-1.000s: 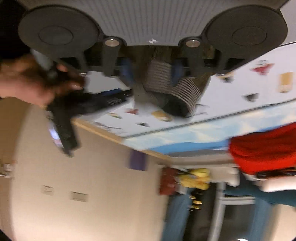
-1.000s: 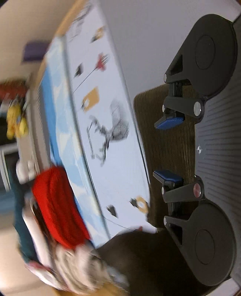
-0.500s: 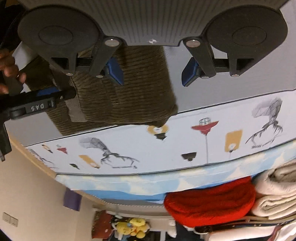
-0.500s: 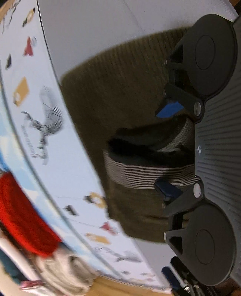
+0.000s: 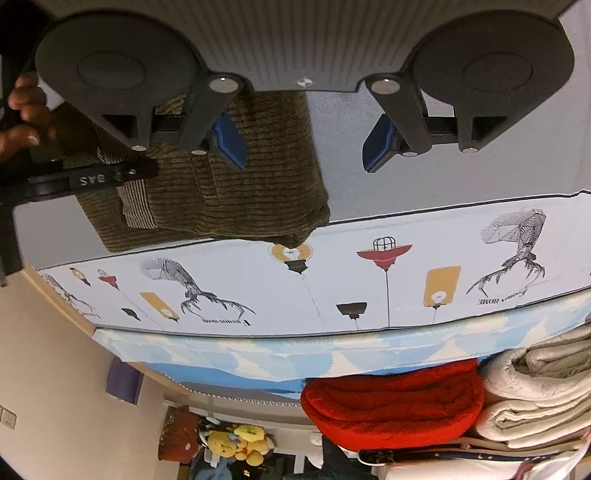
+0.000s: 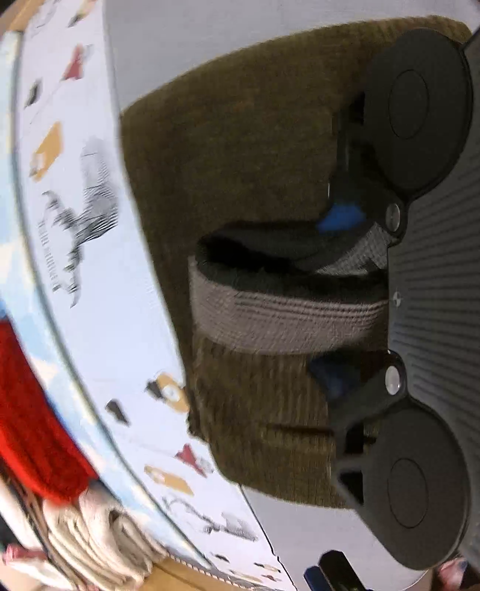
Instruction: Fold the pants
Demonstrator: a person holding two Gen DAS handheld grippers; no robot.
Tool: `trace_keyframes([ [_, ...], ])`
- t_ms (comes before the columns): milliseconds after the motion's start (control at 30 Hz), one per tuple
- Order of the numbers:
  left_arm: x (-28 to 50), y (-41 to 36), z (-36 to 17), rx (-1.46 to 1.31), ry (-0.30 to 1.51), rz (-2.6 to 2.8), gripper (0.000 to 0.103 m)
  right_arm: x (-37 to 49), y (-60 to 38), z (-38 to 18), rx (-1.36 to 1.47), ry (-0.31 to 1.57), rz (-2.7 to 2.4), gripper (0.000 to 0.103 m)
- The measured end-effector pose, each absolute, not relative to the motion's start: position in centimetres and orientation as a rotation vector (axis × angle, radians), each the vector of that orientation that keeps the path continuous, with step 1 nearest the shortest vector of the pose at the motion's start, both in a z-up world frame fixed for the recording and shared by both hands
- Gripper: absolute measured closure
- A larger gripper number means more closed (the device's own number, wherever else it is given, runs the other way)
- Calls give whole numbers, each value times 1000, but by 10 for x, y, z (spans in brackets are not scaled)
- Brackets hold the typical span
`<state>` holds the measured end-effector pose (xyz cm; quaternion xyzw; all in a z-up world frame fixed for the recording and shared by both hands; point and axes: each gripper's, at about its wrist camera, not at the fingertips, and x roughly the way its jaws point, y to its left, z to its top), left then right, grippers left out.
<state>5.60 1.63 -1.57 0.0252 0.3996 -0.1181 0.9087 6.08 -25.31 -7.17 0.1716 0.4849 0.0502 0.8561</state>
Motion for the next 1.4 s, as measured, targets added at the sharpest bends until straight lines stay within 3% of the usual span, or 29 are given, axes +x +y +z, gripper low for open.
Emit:
trace_keyframes([
  [100, 57, 17, -13, 35, 810, -232, 28, 53, -253, -55, 328, 947, 158, 70],
  [333, 52, 15, 5, -24, 702, -238, 28, 14, -303, 21, 356, 644, 189, 74],
  [533, 48, -9, 4, 7, 708, -374, 28, 26, -364, -20, 332, 895, -105, 76],
  [633, 44, -27, -2, 42, 741, -457, 31, 28, -374, -22, 347, 887, -138, 75],
  [800, 41, -50, -22, 113, 836, -593, 52, 10, -361, -11, 307, 840, 32, 65],
  [900, 51, -59, -72, 213, 1129, -548, 51, 12, -344, -22, 180, 935, 157, 52],
  [933, 56, -57, -80, 200, 1183, -507, 50, 16, -339, -36, 114, 1011, 146, 52],
  [1033, 63, -55, -70, 143, 1163, -497, 51, 24, -344, -57, 86, 1111, 68, 41],
  [1300, 80, -42, -33, -42, 917, -351, 50, 35, -371, -31, 219, 910, 69, 41],
  [1400, 84, -48, -20, -34, 820, -365, 62, 49, -377, -42, 197, 932, 49, 41],
])
